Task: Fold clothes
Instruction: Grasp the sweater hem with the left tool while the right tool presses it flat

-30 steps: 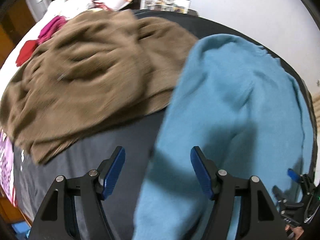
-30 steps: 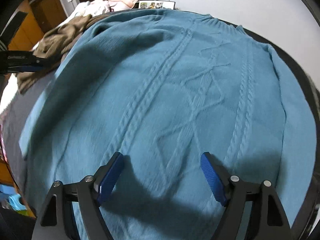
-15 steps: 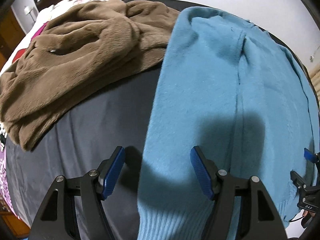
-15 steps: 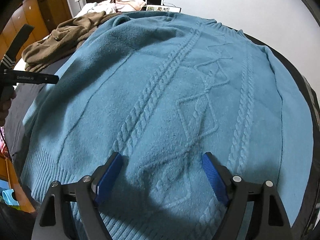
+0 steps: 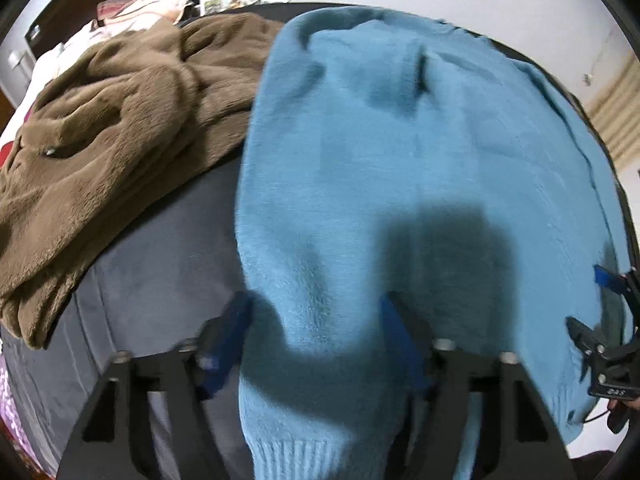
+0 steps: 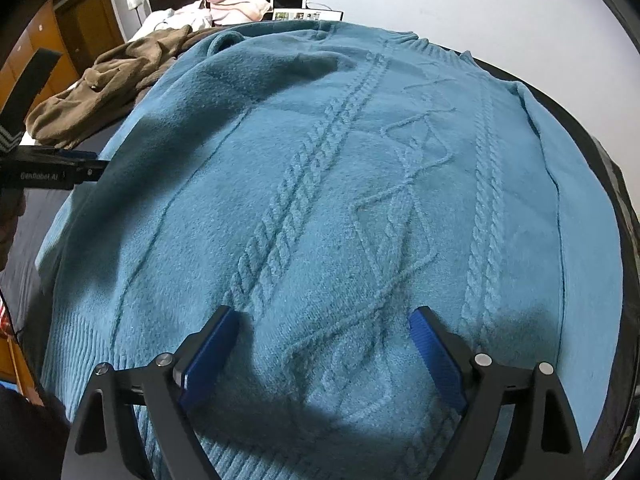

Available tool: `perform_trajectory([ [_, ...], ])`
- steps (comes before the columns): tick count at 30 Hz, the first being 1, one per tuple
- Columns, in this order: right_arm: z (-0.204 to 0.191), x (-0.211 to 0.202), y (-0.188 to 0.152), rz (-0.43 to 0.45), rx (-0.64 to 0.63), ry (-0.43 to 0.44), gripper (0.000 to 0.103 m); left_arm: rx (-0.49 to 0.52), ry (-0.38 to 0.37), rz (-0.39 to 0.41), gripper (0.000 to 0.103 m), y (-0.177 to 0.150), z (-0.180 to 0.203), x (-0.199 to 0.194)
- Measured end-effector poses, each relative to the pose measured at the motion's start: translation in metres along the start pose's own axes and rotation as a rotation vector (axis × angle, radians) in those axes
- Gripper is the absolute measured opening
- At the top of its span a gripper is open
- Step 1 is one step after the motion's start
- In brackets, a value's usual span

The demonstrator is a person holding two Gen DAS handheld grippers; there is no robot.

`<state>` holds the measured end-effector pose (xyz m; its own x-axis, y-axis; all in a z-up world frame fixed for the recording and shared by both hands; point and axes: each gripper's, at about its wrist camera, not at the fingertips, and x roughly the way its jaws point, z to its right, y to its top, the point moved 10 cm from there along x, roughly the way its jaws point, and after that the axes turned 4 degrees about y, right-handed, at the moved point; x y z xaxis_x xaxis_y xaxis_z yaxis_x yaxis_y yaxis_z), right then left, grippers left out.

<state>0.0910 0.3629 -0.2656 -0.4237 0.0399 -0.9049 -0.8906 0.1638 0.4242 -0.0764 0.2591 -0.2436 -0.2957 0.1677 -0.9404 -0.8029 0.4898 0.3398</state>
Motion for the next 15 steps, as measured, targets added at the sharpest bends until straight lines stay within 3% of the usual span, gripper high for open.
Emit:
perform_trajectory([
  [3, 0.000, -0.001, 0.000, 0.004, 0.005, -0.007, 0.091, 0.032, -0.045, -0.008, 0.018, -0.001, 0.016, -0.002],
  [4, 0.000, -0.001, 0.000, 0.005, 0.006, -0.009, 0.091, 0.036, -0.049, -0.011, 0.013, -0.001, 0.019, -0.002],
  [9, -0.001, -0.002, -0.001, 0.010, 0.009, -0.014, 0.091, 0.001, -0.034, 0.007, 0.010, 0.021, 0.003, -0.006],
  [15, 0.000, -0.003, -0.002, 0.019, 0.028, -0.022, 0.095, -0.120, 0.085, 0.141, 0.010, 0.064, -0.090, -0.048],
])
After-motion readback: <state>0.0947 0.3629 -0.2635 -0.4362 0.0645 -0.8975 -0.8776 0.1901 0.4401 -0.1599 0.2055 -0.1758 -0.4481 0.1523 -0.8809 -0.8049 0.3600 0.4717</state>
